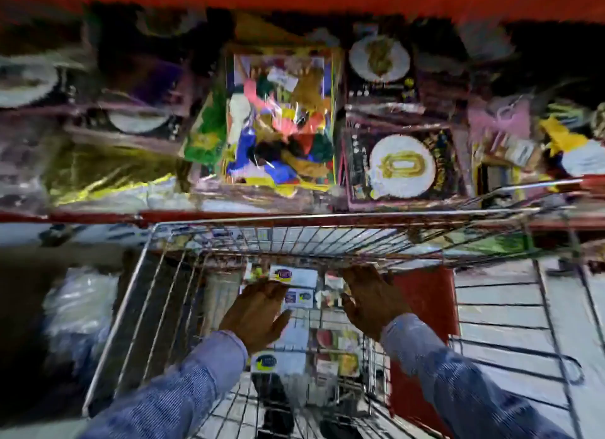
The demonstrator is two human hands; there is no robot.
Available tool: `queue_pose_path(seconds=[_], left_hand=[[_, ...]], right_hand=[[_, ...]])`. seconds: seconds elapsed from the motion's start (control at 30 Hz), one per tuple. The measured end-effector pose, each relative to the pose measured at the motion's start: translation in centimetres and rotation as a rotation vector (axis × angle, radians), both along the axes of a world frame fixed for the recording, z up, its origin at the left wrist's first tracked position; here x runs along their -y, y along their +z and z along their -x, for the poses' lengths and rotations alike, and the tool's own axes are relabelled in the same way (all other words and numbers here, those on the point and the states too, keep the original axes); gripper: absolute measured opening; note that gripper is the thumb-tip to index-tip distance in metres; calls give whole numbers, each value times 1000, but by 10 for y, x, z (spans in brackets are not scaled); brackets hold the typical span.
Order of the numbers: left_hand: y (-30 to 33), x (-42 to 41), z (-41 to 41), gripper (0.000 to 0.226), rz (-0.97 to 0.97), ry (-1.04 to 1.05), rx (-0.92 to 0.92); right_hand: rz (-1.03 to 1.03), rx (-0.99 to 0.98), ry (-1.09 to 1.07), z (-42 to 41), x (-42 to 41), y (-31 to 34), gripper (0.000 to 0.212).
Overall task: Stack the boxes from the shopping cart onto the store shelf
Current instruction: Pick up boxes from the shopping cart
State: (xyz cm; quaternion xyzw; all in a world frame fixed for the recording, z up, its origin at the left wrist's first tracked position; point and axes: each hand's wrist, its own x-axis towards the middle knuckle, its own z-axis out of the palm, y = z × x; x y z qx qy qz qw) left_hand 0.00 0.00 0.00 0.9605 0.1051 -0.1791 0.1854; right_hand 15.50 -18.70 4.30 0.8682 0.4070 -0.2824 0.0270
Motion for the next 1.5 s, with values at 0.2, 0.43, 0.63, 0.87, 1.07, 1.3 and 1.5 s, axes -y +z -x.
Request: queue_pose_path(seconds=[0.2, 0.43, 0.63, 0.87, 1.07, 1.3, 1.5], left_hand=[[-71, -1, -15, 59, -33, -92, -30], [-123, -11, -15, 53, -145, -140, -97], [-133, -14, -19, 59, -248, -189, -123], [-131, -11, -25, 58, -240, -153, -199], [-77, -10, -13, 60, -116, -123, -163], [57, -9, 5, 66, -21, -80, 82], [195, -4, 4, 71, -125, -26, 317]], right_hand=[[77, -125, 6, -22, -23, -82, 51], [-1, -93, 107, -39, -56, -152, 45], [35, -121, 231, -41, -70, -184, 66], [48, -93, 279, -42, -75, -184, 72], [-56, 9, 319, -42, -67, -113, 64], [-193, 130, 448, -41, -58, 17, 63], [-250, 240, 521, -46, -55, 174, 49]])
